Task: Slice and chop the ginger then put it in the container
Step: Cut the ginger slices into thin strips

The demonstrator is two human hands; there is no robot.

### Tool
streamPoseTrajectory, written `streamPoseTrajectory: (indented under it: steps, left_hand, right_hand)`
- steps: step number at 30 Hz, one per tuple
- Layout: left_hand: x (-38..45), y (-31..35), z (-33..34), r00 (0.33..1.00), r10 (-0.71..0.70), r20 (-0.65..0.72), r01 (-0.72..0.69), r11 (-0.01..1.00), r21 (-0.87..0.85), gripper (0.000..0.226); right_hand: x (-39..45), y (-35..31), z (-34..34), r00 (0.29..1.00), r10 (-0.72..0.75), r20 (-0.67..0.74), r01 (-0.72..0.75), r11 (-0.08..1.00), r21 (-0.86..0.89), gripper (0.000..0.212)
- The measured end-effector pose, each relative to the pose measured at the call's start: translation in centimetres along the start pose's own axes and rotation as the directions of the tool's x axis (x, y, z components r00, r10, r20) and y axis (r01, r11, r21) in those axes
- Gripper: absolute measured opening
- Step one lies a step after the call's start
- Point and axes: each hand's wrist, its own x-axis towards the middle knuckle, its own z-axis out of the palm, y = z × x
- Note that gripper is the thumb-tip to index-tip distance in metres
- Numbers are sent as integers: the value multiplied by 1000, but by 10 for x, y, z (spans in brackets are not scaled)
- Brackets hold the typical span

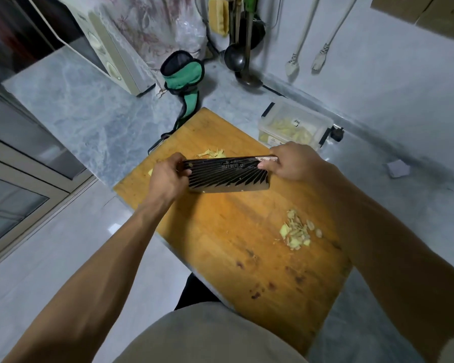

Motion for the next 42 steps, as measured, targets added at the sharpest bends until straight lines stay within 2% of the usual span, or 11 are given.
streamPoseTrajectory:
  steps: [6,10,13,16,21,25,29,34,36,38,42]
  left_hand:
    - [17,16,-5,996,85,-22,-84,996,37,10]
    - [-4,10,-13,980,175,96,-176,984,2,16]
    - [-18,3,-4,978,133,162,-131,991,-26,24]
    - [-16,5,7,996,49,72,-47,998,-29,14]
    - [-3,10,5,988,121,-96,-127,990,-57,11]
    - [-21,3,2,966,209,-149,-219,974,-54,11]
    - [-51,-15,6,903,381,-197,-393,919,-27,18]
    - [-70,-24,20,926,257,-278,-312,934,-175,12]
    - [-67,-25,24,954,146,-263,-202,959,-198,20]
    - [-66,-28,26,967,100,-235,-138,979,-153,21]
    - [-62,-46,21,979,77,-190,-89,995,-54,20]
  right_hand:
    - [-1,6,-10,995,76,-65,-72,995,72,44]
    - [-17,15,-9,996,67,62,-78,979,189,36]
    - [-18,15,0,994,56,93,-73,979,191,37]
    - [-14,9,0,999,49,-15,-46,989,137,34]
    - [-18,-5,-3,974,69,-216,-55,996,72,41]
    - [-44,-19,2,976,147,-163,-135,987,84,30]
    - [-76,-33,18,977,208,-41,-208,978,-2,27]
    - [-97,-45,36,972,235,-27,-236,969,-66,43]
    - [-102,-51,41,960,277,-44,-277,961,11,50]
    - [-105,-57,47,934,357,-33,-343,917,201,49]
    - [-105,-74,48,913,405,50,-361,743,563,39]
